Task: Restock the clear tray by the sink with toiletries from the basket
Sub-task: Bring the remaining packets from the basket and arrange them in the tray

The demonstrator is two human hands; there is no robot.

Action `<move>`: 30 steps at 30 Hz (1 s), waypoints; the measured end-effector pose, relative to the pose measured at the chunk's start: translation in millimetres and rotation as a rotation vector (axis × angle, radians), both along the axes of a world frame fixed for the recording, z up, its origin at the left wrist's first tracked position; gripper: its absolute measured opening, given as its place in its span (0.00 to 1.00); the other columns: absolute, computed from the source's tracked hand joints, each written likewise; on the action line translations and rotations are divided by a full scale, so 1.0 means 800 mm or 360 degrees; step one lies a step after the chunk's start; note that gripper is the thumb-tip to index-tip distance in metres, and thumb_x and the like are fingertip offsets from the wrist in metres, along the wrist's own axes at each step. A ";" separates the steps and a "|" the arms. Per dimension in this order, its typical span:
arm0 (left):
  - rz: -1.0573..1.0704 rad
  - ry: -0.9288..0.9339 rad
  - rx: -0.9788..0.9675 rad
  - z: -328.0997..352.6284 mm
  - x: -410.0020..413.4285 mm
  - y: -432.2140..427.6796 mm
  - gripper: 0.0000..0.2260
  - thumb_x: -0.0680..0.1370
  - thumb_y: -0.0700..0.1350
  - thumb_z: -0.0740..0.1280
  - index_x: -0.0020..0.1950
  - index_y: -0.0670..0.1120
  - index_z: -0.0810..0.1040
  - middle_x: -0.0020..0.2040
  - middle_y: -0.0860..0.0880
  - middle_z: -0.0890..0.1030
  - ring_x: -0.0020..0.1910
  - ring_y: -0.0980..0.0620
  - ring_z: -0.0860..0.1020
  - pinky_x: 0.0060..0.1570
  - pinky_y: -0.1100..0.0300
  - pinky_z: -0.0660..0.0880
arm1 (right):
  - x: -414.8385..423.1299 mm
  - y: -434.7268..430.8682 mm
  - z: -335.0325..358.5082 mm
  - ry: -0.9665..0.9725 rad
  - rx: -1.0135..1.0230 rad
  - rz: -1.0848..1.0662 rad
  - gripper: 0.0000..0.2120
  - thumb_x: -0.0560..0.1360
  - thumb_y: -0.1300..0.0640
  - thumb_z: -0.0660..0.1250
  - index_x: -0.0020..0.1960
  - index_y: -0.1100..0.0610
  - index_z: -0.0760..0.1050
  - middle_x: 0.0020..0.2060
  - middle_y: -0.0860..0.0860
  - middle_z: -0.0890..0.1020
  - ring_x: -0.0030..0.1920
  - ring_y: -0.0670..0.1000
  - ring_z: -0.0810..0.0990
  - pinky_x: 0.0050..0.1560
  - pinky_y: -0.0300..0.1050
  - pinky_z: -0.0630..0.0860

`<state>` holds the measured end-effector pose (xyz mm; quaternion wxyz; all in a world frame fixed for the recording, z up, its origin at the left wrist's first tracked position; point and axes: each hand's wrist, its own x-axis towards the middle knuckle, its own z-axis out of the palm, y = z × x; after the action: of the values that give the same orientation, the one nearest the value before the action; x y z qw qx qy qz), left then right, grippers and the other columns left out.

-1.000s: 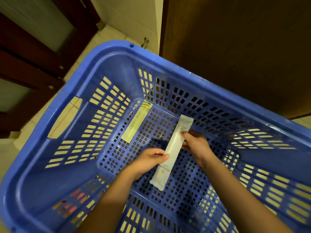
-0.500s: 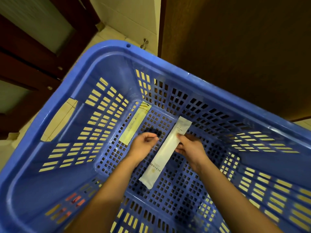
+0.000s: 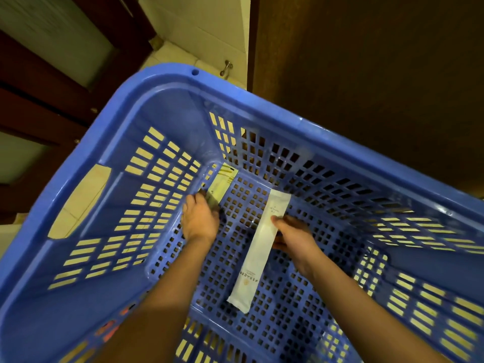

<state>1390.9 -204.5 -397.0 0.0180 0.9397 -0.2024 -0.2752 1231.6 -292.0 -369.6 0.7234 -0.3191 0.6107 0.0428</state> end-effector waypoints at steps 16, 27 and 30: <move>0.0692 0.0947 -0.0328 0.045 -0.039 0.003 0.05 0.77 0.44 0.67 0.49 0.43 0.73 0.53 0.43 0.78 0.49 0.44 0.76 0.50 0.51 0.74 | -0.015 0.008 0.023 0.0023 0.0020 0.0024 0.07 0.80 0.57 0.59 0.53 0.57 0.74 0.44 0.54 0.79 0.44 0.53 0.79 0.48 0.49 0.75; 0.0783 0.1479 -0.0816 0.221 -0.099 0.036 0.08 0.78 0.40 0.65 0.56 0.44 0.74 0.53 0.45 0.81 0.48 0.50 0.80 0.46 0.58 0.77 | -0.049 0.034 0.168 -0.0188 -0.0147 -0.0084 0.09 0.79 0.54 0.61 0.49 0.60 0.74 0.45 0.54 0.79 0.45 0.54 0.79 0.51 0.54 0.76; 0.0694 0.1571 -0.0938 0.273 -0.115 0.048 0.08 0.78 0.38 0.64 0.56 0.44 0.74 0.48 0.45 0.83 0.43 0.52 0.81 0.40 0.60 0.77 | -0.066 0.048 0.225 -0.0232 -0.0285 -0.0071 0.08 0.78 0.55 0.63 0.46 0.60 0.75 0.40 0.56 0.80 0.39 0.54 0.79 0.39 0.50 0.78</move>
<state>1298.8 -165.8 -178.8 0.4244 0.6766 -0.0410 -0.6004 1178.8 -253.5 -189.4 0.7353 -0.3710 0.5649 -0.0514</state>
